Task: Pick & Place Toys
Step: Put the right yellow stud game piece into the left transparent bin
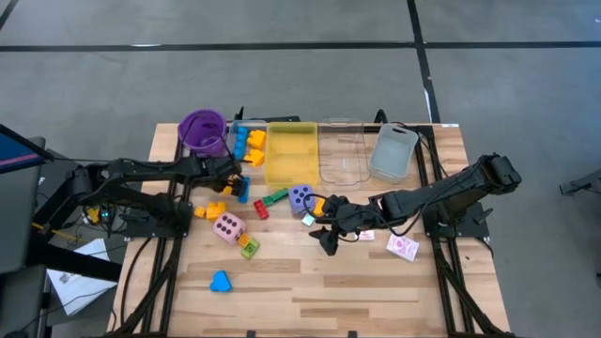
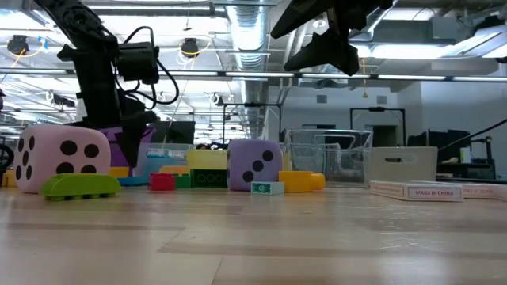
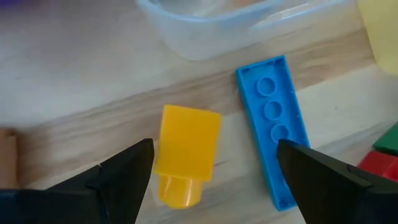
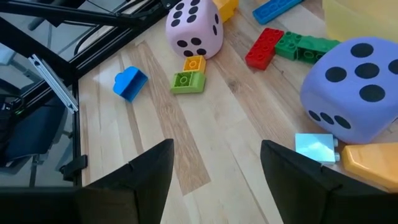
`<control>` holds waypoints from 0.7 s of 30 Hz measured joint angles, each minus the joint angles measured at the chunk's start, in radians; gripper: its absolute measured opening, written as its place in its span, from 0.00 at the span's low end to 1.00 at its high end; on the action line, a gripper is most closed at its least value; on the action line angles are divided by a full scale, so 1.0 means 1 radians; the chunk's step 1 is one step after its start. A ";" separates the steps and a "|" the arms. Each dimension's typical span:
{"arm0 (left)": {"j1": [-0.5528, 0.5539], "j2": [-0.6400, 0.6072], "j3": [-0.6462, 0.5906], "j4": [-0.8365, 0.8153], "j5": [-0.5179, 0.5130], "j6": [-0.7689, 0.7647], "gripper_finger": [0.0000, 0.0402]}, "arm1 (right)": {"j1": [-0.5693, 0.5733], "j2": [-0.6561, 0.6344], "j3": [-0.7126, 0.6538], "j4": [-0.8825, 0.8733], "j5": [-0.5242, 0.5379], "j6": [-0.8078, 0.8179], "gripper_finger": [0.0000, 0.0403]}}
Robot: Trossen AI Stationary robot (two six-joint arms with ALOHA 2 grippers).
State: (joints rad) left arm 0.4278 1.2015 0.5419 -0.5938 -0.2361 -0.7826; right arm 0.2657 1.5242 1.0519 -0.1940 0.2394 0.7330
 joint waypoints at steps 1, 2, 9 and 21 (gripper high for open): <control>0.000 0.000 -0.004 -0.001 -0.004 0.000 0.83 | 0.000 0.000 0.000 0.000 0.000 0.000 0.58; 0.000 0.000 -0.008 -0.001 -0.005 0.000 0.83 | 0.000 0.000 0.000 0.000 0.000 0.000 0.58; 0.000 0.000 -0.037 0.021 -0.009 0.000 0.83 | 0.000 0.000 0.000 0.000 0.000 0.000 0.58; 0.000 0.000 -0.082 0.069 -0.033 0.000 0.78 | -0.005 0.000 0.000 0.000 0.001 0.000 0.58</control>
State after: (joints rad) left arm 0.4278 1.2018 0.4597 -0.5244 -0.2693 -0.7828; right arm 0.2604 1.5242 1.0519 -0.1936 0.2401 0.7330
